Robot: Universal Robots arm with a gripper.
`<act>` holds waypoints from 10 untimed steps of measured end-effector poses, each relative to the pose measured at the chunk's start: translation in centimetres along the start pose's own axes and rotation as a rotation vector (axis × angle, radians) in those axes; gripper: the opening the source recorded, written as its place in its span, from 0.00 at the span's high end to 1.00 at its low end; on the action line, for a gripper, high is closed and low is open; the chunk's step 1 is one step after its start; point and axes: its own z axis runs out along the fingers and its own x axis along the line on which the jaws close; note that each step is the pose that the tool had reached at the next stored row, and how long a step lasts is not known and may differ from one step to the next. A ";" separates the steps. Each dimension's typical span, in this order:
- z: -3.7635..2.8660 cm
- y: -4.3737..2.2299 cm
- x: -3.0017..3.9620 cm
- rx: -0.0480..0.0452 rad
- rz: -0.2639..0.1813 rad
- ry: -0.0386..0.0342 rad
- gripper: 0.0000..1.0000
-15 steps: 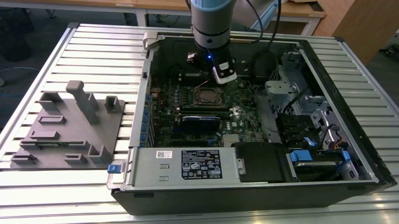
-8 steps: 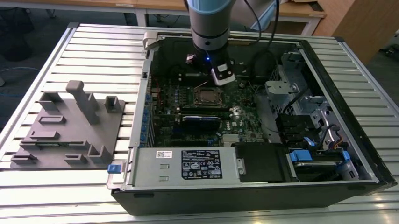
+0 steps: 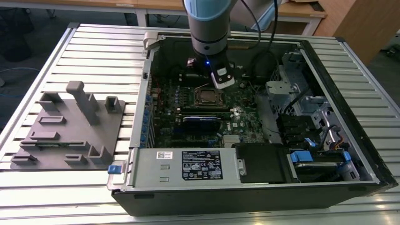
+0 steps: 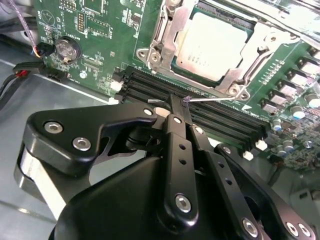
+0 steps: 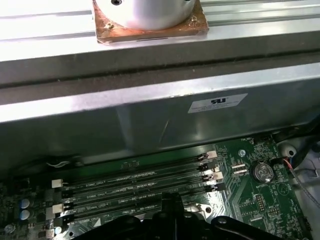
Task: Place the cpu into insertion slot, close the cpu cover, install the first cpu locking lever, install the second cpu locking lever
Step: 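Install the first cpu locking lever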
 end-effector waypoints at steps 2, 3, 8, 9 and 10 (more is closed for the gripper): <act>0.09 -0.04 0.01 -0.0009 0.000 -0.0058 0.90; 0.09 -0.04 0.01 -0.0008 0.000 -0.0058 0.90; 0.16 -0.06 0.05 -0.0015 0.000 -0.0066 0.90; 0.23 -0.09 0.10 -0.0018 0.000 -0.0081 0.90; 0.30 -0.14 0.17 -0.0021 -0.001 -0.0105 0.90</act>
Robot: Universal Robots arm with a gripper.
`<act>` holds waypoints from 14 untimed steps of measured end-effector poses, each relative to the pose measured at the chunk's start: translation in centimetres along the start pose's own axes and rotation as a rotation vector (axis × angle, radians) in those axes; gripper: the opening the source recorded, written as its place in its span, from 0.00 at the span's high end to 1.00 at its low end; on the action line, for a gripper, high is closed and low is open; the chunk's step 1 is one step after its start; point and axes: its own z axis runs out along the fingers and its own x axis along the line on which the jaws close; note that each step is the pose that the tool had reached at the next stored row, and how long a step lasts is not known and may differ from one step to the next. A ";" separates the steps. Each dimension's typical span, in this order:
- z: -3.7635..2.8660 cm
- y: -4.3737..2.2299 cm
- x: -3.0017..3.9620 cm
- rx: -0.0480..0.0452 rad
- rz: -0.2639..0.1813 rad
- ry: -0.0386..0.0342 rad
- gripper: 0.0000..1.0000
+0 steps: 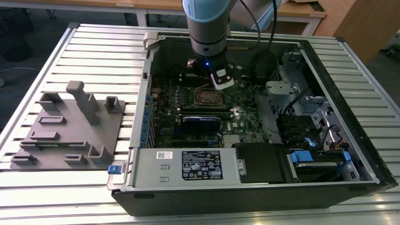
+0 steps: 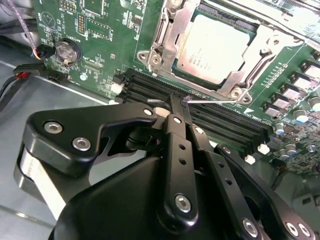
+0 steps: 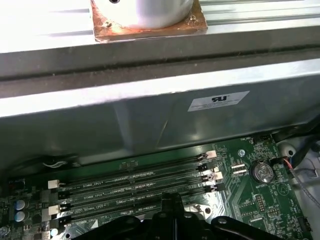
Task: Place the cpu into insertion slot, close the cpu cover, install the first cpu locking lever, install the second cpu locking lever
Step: 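Install the first cpu locking lever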
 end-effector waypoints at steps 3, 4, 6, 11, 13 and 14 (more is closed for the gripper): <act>0.26 -0.16 0.28 -0.0017 -0.004 -0.0110 0.90; 0.34 -0.21 0.38 -0.0017 -0.006 -0.0152 0.90; 0.51 -0.31 0.57 -0.0009 -0.008 -0.0227 0.90; 0.83 -0.37 0.80 0.0078 -0.012 -0.0302 0.90; 0.88 -0.32 0.82 0.0096 -0.013 -0.0306 0.90; 0.90 -0.28 0.83 0.0103 -0.013 -0.0308 0.90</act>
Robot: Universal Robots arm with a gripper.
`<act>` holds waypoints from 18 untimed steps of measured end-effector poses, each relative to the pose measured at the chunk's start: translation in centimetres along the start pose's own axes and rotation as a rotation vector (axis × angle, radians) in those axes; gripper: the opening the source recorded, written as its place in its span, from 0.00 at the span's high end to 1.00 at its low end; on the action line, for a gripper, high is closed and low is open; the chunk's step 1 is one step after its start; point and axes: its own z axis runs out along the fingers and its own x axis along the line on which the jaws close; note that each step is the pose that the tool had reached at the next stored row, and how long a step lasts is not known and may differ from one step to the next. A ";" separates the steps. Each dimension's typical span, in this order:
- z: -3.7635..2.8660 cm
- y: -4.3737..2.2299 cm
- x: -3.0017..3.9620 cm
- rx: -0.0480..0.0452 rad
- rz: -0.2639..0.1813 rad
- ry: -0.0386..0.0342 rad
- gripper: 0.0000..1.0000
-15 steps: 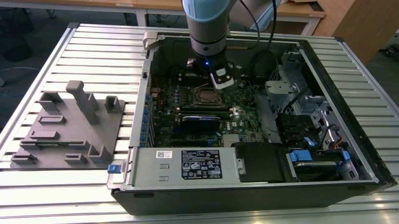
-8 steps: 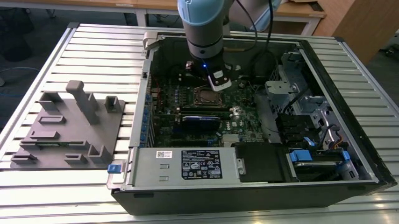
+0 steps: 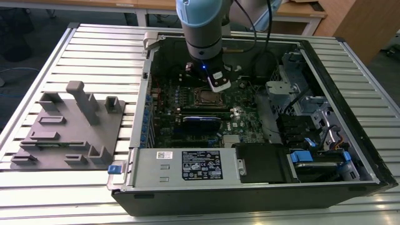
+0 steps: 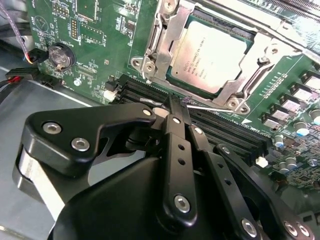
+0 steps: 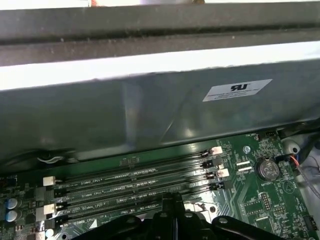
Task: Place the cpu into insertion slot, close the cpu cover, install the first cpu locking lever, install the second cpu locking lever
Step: 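Install the first cpu locking lever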
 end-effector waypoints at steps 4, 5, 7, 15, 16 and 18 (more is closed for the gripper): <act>0.05 0.16 0.04 0.0030 -0.001 -0.0005 0.90; 0.06 0.19 0.05 0.0035 -0.001 -0.0006 0.90; 0.09 0.28 0.07 0.0050 -0.001 -0.0008 0.90; 0.18 0.57 0.13 0.0087 -0.001 -0.0019 0.90; 0.20 0.58 0.14 0.0091 0.001 -0.0026 0.90; 0.24 0.57 0.15 0.0099 0.007 -0.0045 0.90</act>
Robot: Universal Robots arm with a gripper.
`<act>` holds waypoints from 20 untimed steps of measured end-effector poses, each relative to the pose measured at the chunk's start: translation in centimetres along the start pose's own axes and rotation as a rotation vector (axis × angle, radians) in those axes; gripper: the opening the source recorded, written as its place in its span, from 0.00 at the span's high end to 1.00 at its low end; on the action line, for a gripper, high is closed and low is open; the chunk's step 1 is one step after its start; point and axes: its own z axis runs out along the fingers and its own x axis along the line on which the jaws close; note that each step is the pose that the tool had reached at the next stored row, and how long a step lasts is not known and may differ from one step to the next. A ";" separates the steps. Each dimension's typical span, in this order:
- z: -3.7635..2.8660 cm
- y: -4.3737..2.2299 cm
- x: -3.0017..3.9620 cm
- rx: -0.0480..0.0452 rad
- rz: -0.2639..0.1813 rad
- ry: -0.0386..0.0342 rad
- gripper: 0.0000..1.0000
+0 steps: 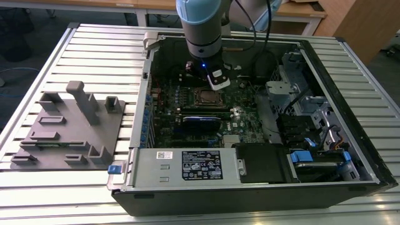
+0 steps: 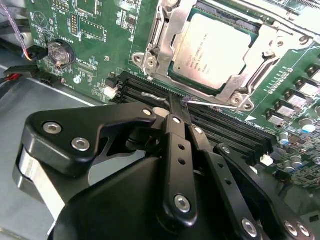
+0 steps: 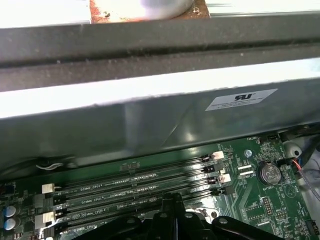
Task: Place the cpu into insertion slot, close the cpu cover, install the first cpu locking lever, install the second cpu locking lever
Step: 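Install the first cpu locking lever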
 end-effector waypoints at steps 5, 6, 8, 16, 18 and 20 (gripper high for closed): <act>0.17 0.08 0.11 0.0037 0.013 -0.0053 0.90; 0.21 0.14 0.13 0.0059 0.014 -0.0061 0.90; 0.27 0.21 0.15 0.0086 0.016 -0.0074 0.90; 0.32 0.25 0.32 0.0105 0.027 -0.0113 0.90; 0.32 0.24 0.44 0.0108 0.028 -0.0116 0.90; 0.32 0.24 0.60 0.0106 0.029 -0.0119 0.90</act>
